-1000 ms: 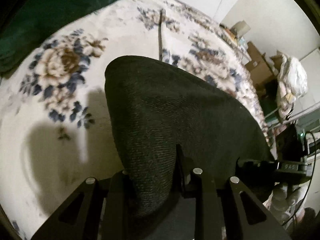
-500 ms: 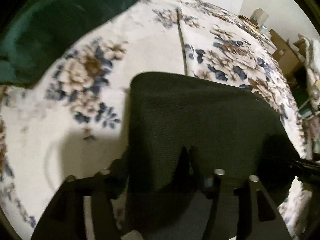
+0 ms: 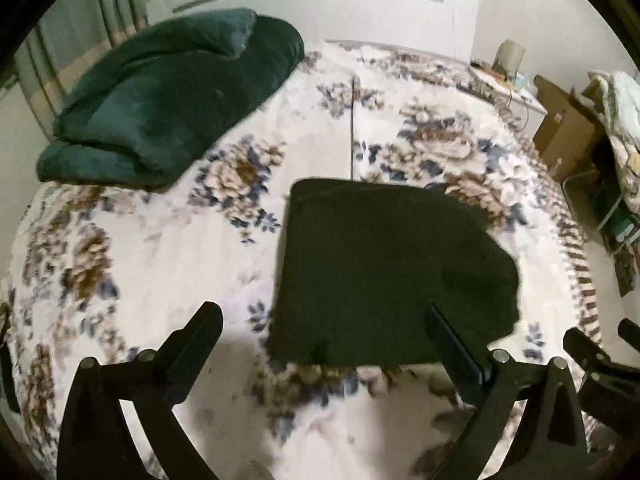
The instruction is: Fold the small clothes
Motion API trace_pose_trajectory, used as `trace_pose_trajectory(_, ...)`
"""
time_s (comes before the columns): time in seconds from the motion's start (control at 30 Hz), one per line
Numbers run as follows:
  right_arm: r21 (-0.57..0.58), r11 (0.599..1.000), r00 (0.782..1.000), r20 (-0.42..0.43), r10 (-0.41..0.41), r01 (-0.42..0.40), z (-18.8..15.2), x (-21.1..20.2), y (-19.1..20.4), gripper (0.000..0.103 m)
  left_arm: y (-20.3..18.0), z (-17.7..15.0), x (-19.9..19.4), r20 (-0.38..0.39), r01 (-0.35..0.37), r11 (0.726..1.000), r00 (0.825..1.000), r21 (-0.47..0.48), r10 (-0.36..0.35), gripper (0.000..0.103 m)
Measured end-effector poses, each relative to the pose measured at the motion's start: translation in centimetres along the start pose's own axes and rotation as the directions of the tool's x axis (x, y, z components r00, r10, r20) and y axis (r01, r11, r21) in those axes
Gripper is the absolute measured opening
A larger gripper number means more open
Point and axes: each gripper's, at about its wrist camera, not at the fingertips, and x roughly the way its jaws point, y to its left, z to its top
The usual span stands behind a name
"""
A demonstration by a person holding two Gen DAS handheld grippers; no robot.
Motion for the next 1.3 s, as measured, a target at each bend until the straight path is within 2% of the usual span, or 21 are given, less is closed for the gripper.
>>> trace_pose_trajectory(0.27, -0.008, 1.0, 0.994, 0.112, -0.008, 0.009, -3.1, -14.9, -2.6, 0.103, -0.3, -1.2, -13.3, 0.07, 0.014, 1.0, 0.997, -0.015, -0.013, 0.103)
trace_pose_trajectory(0.5, -0.011, 1.0, 0.971, 0.239, -0.009, 0.012, -5.4, -28.9, -4.9, 0.103, -1.0, -3.1, -24.4, 0.133, 0.009, 1.0, 0.991, -0.007, -0.008, 0.103)
trace_pose_trajectory(0.8, -0.016, 1.0, 0.939, 0.342, 0.023, -0.019, -10.3, -44.1, -7.8, 0.103, -1.4, -6.0, -37.2, 0.212, 0.007, 1.0, 0.977, 0.009, -0.009, 0.103)
trace_pose_trajectory(1.03, -0.008, 0.999, 0.91, 0.414, 0.037, -0.037, -14.6, -53.3, -9.7, 0.103, -1.8, -8.4, -43.9, 0.263, 0.011, 1.0, 0.965, 0.02, -0.016, 0.103)
trace_pose_trajectory(1.3, -0.013, 0.999, 0.89, 0.453, 0.05, -0.049, -18.5, -59.0, -10.8, 0.103, -1.6, -10.3, -47.7, 0.297, 0.008, 1.0, 0.955, 0.01, -0.011, 0.103)
